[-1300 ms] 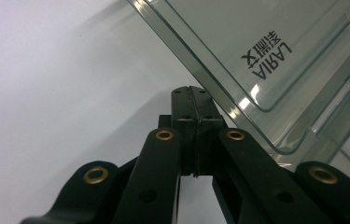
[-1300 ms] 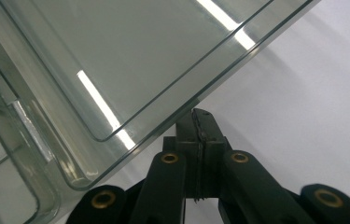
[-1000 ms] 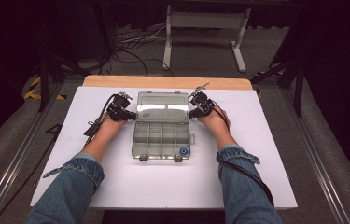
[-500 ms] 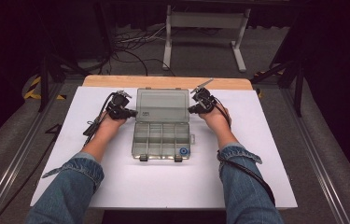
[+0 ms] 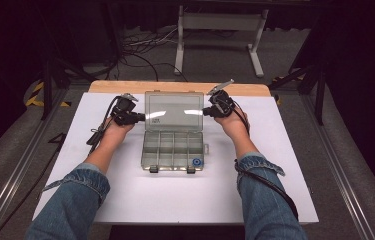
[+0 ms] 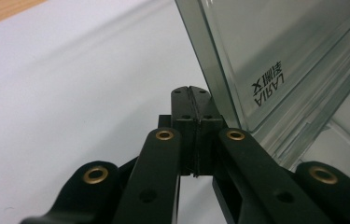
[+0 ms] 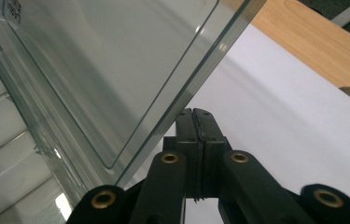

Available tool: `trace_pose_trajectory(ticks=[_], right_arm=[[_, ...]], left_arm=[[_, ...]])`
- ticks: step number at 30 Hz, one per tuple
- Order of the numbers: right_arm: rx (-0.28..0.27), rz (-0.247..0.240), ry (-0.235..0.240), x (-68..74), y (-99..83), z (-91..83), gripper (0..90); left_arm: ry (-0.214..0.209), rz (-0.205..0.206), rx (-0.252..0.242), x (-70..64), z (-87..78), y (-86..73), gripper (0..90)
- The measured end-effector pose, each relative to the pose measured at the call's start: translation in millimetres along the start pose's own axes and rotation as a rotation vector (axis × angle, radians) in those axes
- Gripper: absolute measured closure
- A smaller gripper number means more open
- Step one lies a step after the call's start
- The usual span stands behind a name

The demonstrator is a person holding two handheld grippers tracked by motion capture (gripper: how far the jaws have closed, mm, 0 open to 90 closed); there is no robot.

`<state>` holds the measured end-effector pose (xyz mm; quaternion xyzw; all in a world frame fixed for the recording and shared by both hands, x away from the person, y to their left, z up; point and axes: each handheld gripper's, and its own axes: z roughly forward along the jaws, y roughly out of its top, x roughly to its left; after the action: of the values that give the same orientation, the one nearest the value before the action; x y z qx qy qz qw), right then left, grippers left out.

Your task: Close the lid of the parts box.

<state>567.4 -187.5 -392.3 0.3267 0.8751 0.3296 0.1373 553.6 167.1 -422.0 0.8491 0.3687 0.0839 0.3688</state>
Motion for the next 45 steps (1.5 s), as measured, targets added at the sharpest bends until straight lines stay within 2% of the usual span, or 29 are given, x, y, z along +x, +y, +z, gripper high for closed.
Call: trace_pose_trajectory(ticks=[18,21,22,33,37,45], right_arm=[[-0.072,-0.060,0.013,8.8,4.1,-29.3,89.7],[-0.089,-0.072,0.018,12.3,5.2,-37.7,89.8],[-0.094,-0.076,0.018,13.3,5.2,-39.3,89.7],[-0.116,-0.111,0.032,22.0,2.2,-55.0,89.8],[-0.124,-0.146,0.038,31.0,3.3,-62.7,89.7],[-0.144,-0.164,0.056,40.6,0.2,-73.6,89.7]], left_arm=[[-0.015,0.044,-0.061,-7.6,-22.0,3.0,89.5],[-0.014,0.059,-0.082,-9.9,-27.8,3.5,89.5],[-0.020,0.050,-0.091,-11.0,-29.0,3.5,89.4],[-0.036,0.078,-0.107,-17.3,-40.3,2.0,89.4],[-0.045,0.091,-0.126,-21.2,-46.0,-1.5,89.4],[-0.067,0.116,-0.152,-28.1,-59.1,-4.0,89.3]])
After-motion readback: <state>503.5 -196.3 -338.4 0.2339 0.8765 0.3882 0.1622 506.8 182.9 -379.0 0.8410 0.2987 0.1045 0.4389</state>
